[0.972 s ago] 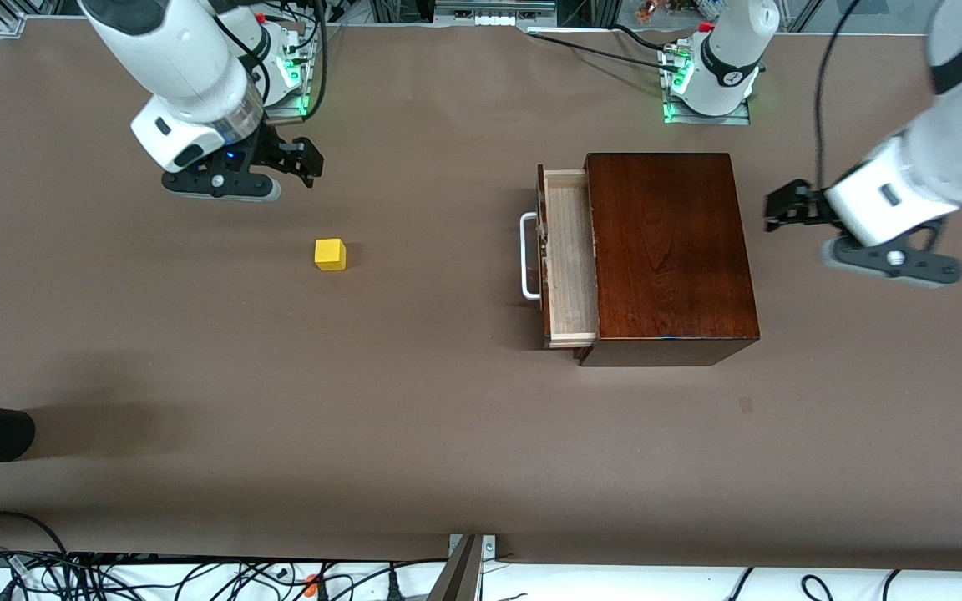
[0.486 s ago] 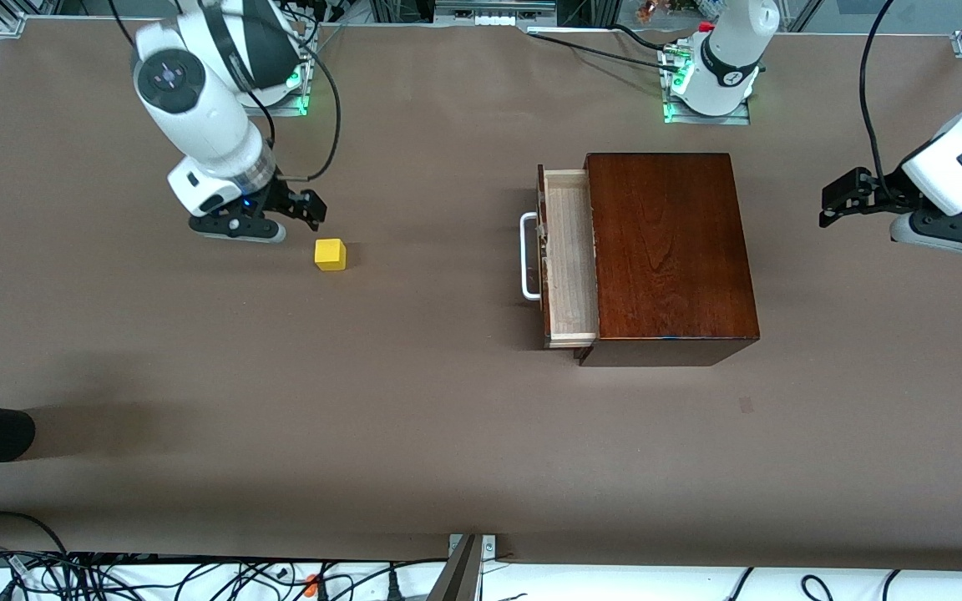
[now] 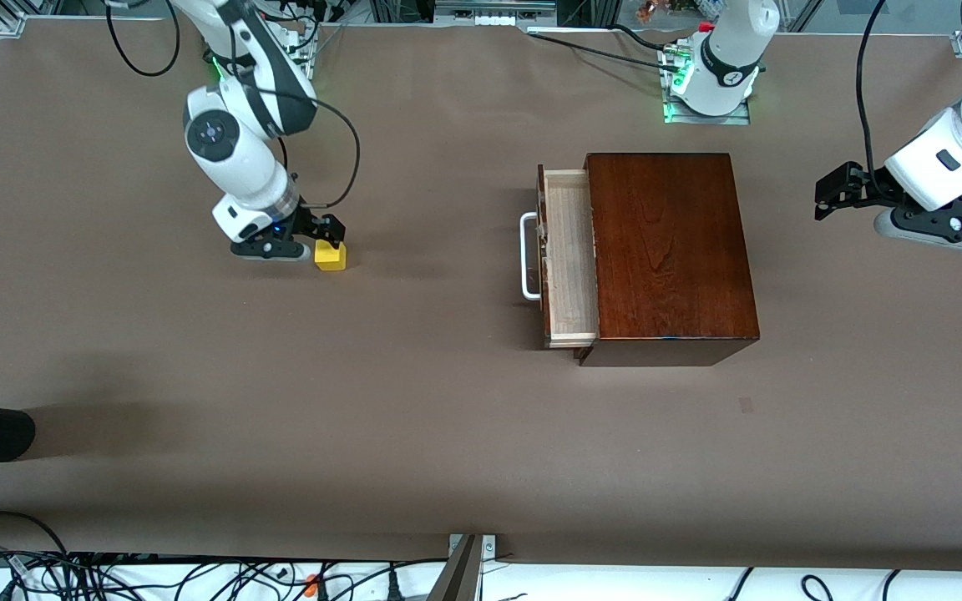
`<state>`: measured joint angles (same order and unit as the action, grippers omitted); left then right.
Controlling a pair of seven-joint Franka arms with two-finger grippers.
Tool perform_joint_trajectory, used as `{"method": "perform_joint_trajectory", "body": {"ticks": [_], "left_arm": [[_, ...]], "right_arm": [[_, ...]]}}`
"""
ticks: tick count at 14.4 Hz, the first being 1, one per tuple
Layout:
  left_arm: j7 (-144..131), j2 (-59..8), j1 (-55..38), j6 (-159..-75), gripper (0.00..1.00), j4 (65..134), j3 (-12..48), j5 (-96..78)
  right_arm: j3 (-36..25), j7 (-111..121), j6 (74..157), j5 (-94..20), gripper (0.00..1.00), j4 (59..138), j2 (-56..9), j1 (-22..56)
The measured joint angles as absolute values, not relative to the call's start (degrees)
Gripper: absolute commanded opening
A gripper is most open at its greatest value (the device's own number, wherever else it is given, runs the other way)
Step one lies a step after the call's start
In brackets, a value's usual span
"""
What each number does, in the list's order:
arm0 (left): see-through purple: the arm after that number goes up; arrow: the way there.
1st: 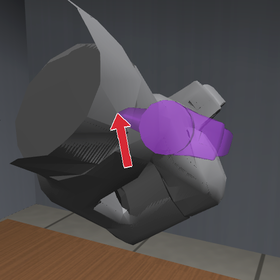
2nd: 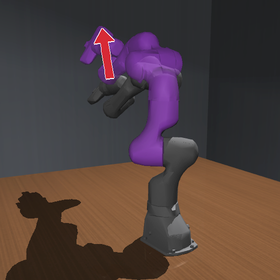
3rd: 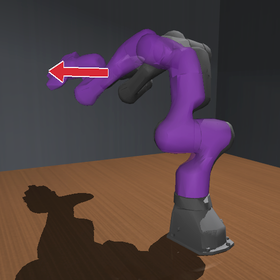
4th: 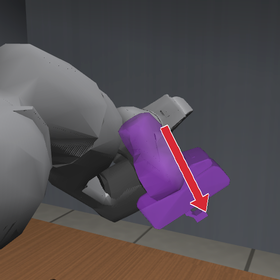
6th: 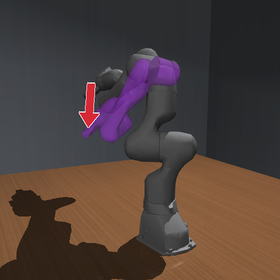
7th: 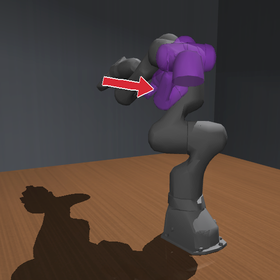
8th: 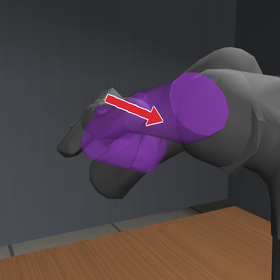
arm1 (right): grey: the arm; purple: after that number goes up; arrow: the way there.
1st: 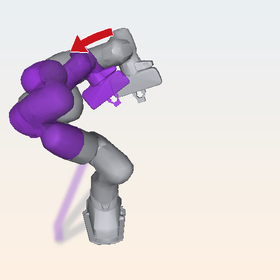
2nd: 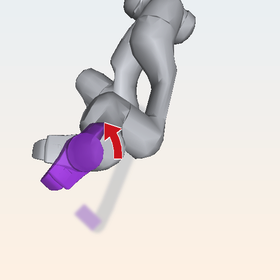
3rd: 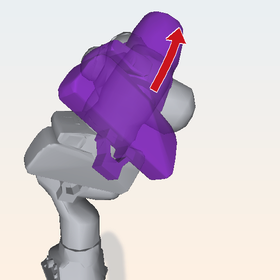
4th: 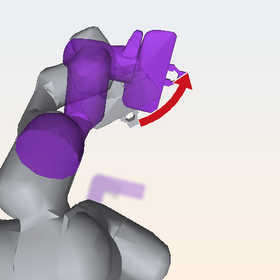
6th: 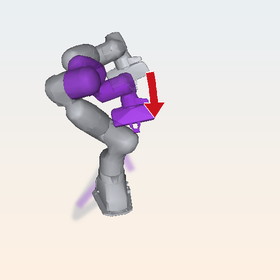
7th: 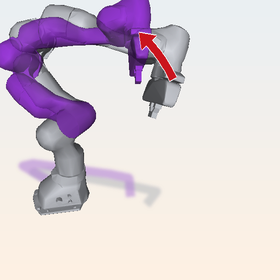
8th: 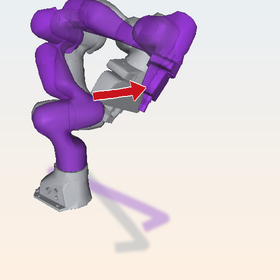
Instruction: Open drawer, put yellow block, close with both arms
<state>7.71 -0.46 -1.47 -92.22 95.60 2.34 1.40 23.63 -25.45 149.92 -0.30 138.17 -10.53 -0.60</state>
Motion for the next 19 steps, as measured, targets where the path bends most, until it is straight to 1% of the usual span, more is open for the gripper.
{"method": "perform_joint_trajectory", "body": {"ticks": [2, 5, 6, 7, 9, 10, 11, 12, 14, 15, 17, 19], "left_arm": [[7.72, -0.39, -1.57, -92.18, 1.00, 95.56, 2.37, 1.48], [7.73, -0.36, -1.61, -92.14, 1.00, 95.55, 2.38, 1.49], [7.73, -0.35, -1.61, -92.14, 1.00, 95.54, 2.38, 1.50], [7.73, -0.35, -1.61, -92.14, 1.00, 95.54, 2.38, 1.50], [7.73, -0.35, -1.61, -92.13, 1.00, 95.54, 2.38, 1.50], [7.73, -0.35, -1.61, -92.12, 1.00, 95.53, 2.38, 1.50], [7.73, -0.35, -1.61, -92.12, 1.00, 95.53, 2.38, 1.49], [7.73, -0.35, -1.61, -92.12, 1.00, 95.53, 2.38, 1.49], [7.73, -0.35, -1.61, -92.12, 1.00, 95.53, 2.38, 1.49], [7.73, -0.35, -1.61, -92.12, 1.00, 95.53, 2.38, 1.49], [7.73, -0.35, -1.61, -92.12, 1.00, 95.53, 2.38, 1.49], [7.73, -0.35, -1.61, -92.12, 1.00, 95.52, 2.38, 1.49]], "right_arm": [[23.56, -24.24, 153.89, -0.30, 1.00, 138.13, -14.22, -0.60], [23.43, -23.74, 155.58, -0.29, 1.00, 137.83, -17.11, -0.60], [23.39, -23.73, 155.59, -0.28, 0.85, 137.79, -17.45, -0.60], [23.22, -23.71, 155.59, -0.09, 0.63, 137.78, -17.74, -0.60], [22.61, -23.70, 155.59, 1.01, 0.28, 137.62, -18.53, -0.60], [22.22, -23.70, 155.59, 1.31, 0.13, 137.45, -18.96, -0.61], [21.92, -23.68, 155.59, 1.42, 0.04, 137.16, -19.29, -0.61], [21.75, -23.68, 155.53, 1.44, 0.00, 136.85, -19.40, -0.61], [21.62, -23.68, 154.49, 1.45, 0.00, 135.88, -19.41, -0.61], [21.59, -23.72, 152.51, 1.45, 0.00, 134.72, -19.33, -0.61], [21.51, -24.72, 144.34, 1.45, 0.00, 130.06, -18.18, -0.64], [21.50, -27.06, 131.16, 1.47, 0.00, 122.45, -15.55, -0.66]]}}
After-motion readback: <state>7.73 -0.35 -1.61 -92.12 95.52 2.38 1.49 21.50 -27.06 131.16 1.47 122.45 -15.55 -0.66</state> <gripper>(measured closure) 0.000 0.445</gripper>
